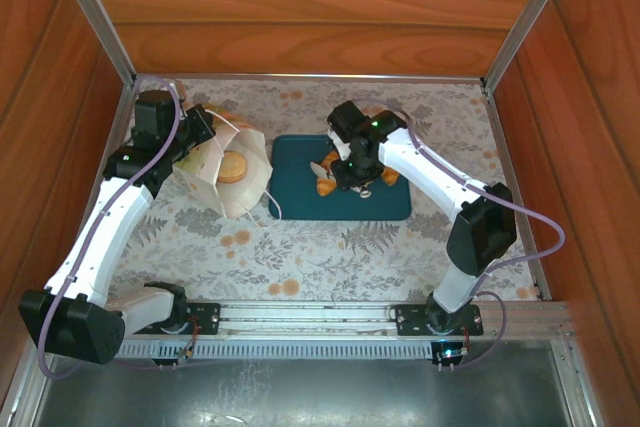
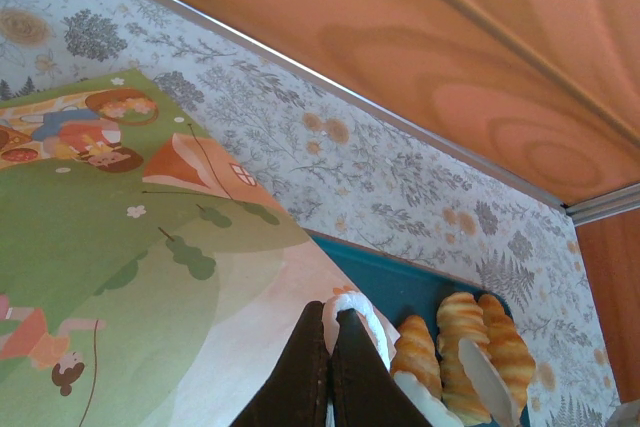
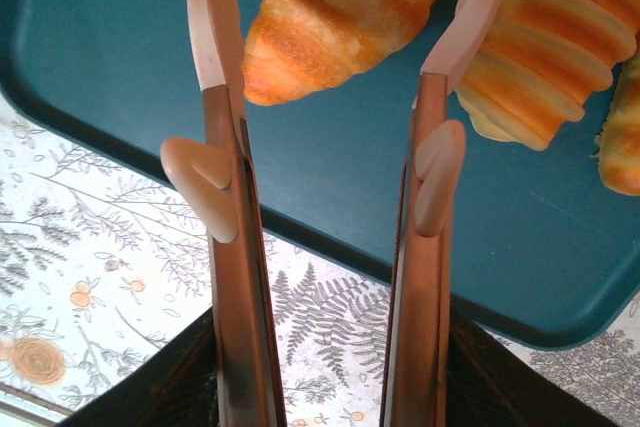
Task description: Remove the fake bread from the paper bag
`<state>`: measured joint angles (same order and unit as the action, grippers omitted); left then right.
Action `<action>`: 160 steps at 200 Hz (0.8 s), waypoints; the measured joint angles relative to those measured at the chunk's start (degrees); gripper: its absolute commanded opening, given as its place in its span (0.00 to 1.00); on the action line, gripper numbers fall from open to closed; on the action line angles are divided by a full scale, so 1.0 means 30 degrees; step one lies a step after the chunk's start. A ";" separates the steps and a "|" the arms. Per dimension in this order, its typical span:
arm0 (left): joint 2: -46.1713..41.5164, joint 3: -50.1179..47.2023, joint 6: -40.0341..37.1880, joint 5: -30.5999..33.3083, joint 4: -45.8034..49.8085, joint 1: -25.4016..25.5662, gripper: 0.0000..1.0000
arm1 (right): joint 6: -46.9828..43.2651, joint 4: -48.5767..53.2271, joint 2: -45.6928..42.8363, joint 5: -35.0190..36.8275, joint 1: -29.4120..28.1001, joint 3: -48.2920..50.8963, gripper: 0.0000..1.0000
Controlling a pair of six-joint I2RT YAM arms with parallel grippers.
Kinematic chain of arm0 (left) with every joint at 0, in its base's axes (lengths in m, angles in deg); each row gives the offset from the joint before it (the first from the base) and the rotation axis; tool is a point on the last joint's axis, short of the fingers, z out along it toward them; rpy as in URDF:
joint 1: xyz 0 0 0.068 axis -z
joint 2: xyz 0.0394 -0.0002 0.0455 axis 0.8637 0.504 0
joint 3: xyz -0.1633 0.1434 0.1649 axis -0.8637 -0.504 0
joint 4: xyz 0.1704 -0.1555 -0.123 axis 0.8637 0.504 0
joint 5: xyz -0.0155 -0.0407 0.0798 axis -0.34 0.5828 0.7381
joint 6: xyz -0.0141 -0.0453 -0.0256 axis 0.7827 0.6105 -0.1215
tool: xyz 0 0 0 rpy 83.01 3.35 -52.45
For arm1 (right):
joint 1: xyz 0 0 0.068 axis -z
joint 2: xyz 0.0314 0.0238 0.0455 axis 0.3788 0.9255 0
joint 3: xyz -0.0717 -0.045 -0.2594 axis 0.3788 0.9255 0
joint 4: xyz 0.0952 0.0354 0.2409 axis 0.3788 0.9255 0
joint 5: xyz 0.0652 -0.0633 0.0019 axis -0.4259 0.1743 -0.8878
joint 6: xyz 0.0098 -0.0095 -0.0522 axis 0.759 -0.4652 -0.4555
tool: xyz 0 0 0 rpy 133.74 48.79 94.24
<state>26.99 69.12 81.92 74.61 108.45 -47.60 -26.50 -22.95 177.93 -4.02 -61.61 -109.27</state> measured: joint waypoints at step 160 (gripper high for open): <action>0.0000 0.0000 -0.0117 -0.0102 0.0000 0.0000 0.00 | -0.0707 0.1836 0.1938 0.0882 0.0124 -0.1953 0.35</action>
<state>26.99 69.12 81.57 74.31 108.45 -47.60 -28.62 -17.45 183.74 -1.37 -61.24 -115.13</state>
